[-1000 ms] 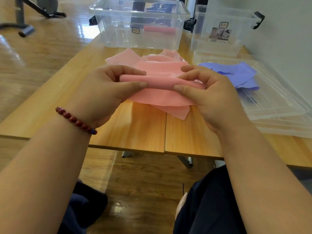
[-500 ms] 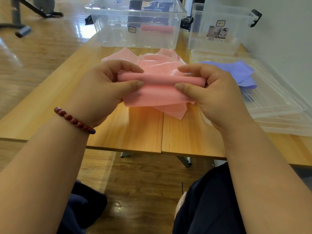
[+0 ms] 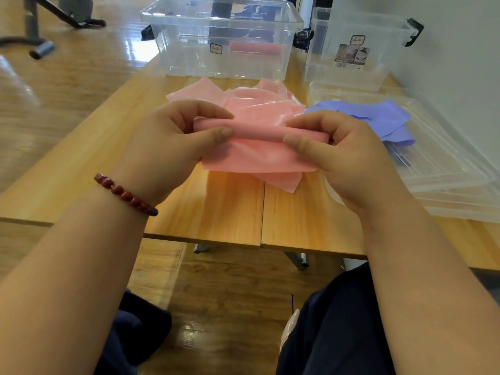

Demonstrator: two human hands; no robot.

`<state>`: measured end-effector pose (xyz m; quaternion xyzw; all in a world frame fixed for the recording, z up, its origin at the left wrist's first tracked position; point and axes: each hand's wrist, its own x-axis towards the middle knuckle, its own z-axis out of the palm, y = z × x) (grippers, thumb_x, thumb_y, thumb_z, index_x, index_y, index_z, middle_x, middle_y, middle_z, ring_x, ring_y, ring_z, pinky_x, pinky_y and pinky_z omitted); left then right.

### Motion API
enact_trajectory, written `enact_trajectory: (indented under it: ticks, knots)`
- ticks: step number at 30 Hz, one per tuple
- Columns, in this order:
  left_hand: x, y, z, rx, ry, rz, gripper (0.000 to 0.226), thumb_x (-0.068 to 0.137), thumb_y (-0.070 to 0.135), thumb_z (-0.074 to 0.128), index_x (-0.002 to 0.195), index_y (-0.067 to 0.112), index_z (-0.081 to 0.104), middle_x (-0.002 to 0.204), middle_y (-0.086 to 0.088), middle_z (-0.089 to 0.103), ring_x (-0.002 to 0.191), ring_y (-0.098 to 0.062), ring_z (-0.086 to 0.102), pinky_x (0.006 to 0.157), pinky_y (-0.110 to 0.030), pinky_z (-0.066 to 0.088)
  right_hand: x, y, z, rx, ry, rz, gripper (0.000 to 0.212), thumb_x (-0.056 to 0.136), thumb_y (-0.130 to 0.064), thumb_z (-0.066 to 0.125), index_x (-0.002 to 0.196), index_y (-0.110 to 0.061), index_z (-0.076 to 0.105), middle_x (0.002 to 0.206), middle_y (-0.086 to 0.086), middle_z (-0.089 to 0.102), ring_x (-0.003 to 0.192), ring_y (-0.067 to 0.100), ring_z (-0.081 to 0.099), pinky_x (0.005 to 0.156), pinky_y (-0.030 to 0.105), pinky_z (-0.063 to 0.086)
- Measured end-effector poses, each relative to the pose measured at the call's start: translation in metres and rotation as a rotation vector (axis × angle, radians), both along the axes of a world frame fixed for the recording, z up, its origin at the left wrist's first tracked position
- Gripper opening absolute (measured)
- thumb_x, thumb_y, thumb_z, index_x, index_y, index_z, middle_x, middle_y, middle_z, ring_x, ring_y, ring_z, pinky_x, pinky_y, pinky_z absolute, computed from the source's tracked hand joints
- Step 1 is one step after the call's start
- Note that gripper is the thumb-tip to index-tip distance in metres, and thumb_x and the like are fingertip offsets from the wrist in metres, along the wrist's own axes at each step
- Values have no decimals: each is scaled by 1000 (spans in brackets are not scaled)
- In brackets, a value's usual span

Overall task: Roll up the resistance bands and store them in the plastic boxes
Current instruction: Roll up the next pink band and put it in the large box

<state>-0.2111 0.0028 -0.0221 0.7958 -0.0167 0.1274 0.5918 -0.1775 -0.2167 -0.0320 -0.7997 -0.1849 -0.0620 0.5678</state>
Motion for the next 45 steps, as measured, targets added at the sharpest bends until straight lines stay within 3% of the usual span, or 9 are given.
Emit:
enact_trajectory:
  ticks: [3,9,12,15,23,27,31,34,45]
  knots:
    - [0,0,0,-36,-20,13,15,84,21,74,87,36,73,93,1,69,94,-23,68,86,-49,57,1,1,-1,-8,-24,-24,21,87,-21,73,95,-40,70,100,-15,68,94,-1,62,74,12,49]
    - [-1,0,0,-98,64,-67,20,87,7,67,96,25,71,104,-10,66,98,-26,66,85,-41,59,5,3,-5,28,-72,-52,24,85,-17,72,92,-39,71,102,-11,69,103,12,63,88,35,55]
    - [-2,2,1,-140,91,-98,20,82,16,71,99,25,72,113,-12,68,104,-26,66,90,-42,57,5,3,-6,66,-79,-42,21,81,-20,72,89,-40,72,101,-8,70,103,17,64,89,45,56]
    - [-3,0,0,-133,78,-88,27,71,34,73,98,29,73,114,-4,68,107,-21,66,87,-37,58,5,2,-6,89,-83,-39,23,77,-21,70,84,-42,72,101,-6,69,103,18,64,86,38,56]
    - [0,1,-3,-88,-19,-19,15,76,28,74,87,38,76,107,1,71,104,-24,66,89,-47,57,7,0,-7,62,-6,33,33,81,-18,78,106,-35,65,111,-12,66,102,7,64,83,26,55]
    - [0,1,-5,-84,-4,-47,19,76,28,71,91,40,75,112,-2,69,106,-26,65,90,-48,56,4,1,-5,56,-45,4,24,84,-20,75,97,-39,71,102,-11,71,101,9,65,86,31,55]
    - [0,0,-3,-146,59,-137,28,84,21,72,110,30,66,116,3,68,110,-14,65,86,-30,57,3,3,-5,80,-102,-23,27,83,-16,75,90,-41,70,99,-13,69,101,10,64,86,28,53]
    - [-2,-3,-1,-176,83,-167,42,71,30,69,113,26,65,115,6,68,109,-10,66,83,-24,57,2,4,-6,102,-105,-20,27,82,-16,75,88,-42,70,98,-14,69,101,10,64,87,30,53]
    - [-2,-3,-4,-126,48,-138,25,69,32,74,93,26,71,105,2,65,106,-21,67,90,-39,57,5,2,-6,59,-12,97,33,78,-28,78,107,-39,66,112,-14,66,107,10,63,89,37,55]
